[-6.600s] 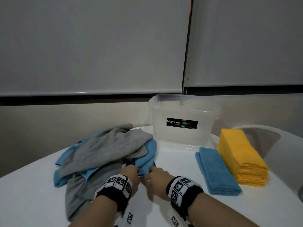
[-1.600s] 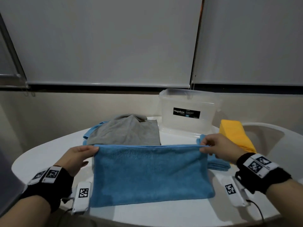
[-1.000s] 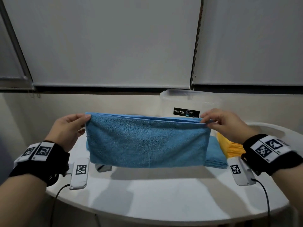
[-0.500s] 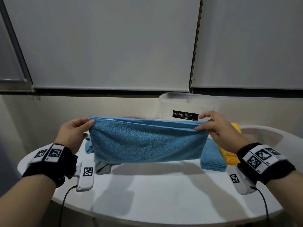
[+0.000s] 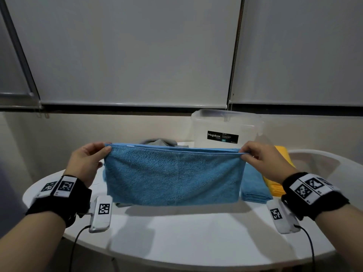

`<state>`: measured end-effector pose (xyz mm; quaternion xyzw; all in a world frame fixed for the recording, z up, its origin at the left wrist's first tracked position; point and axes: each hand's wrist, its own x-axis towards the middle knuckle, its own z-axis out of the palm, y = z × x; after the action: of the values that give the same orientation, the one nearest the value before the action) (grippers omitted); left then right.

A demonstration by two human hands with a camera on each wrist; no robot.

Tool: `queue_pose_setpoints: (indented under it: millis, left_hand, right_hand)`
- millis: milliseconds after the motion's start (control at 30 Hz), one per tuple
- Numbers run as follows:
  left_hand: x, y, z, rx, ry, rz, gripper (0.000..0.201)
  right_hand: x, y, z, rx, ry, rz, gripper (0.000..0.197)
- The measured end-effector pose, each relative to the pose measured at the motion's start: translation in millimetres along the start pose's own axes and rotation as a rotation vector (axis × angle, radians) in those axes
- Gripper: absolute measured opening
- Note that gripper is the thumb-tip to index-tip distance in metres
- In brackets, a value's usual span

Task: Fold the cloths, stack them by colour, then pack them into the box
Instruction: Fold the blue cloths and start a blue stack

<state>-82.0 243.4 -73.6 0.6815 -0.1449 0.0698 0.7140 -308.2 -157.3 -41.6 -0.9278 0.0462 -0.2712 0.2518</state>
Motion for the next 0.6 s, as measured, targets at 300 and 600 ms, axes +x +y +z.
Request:
queue_pose_setpoints:
  millis: [300, 600]
  left_hand:
    - [-8, 6, -16, 0.073, -0.138, -0.015, 0.012]
    - [-10, 0, -22, 0.062, -0.374, -0.382, 0.003]
  right_hand:
    - [-5, 5, -12, 0.352, -0.176, 0.182, 0.011]
    - [-6, 17, -1, 0.480, -0.412, 0.502, 0.015]
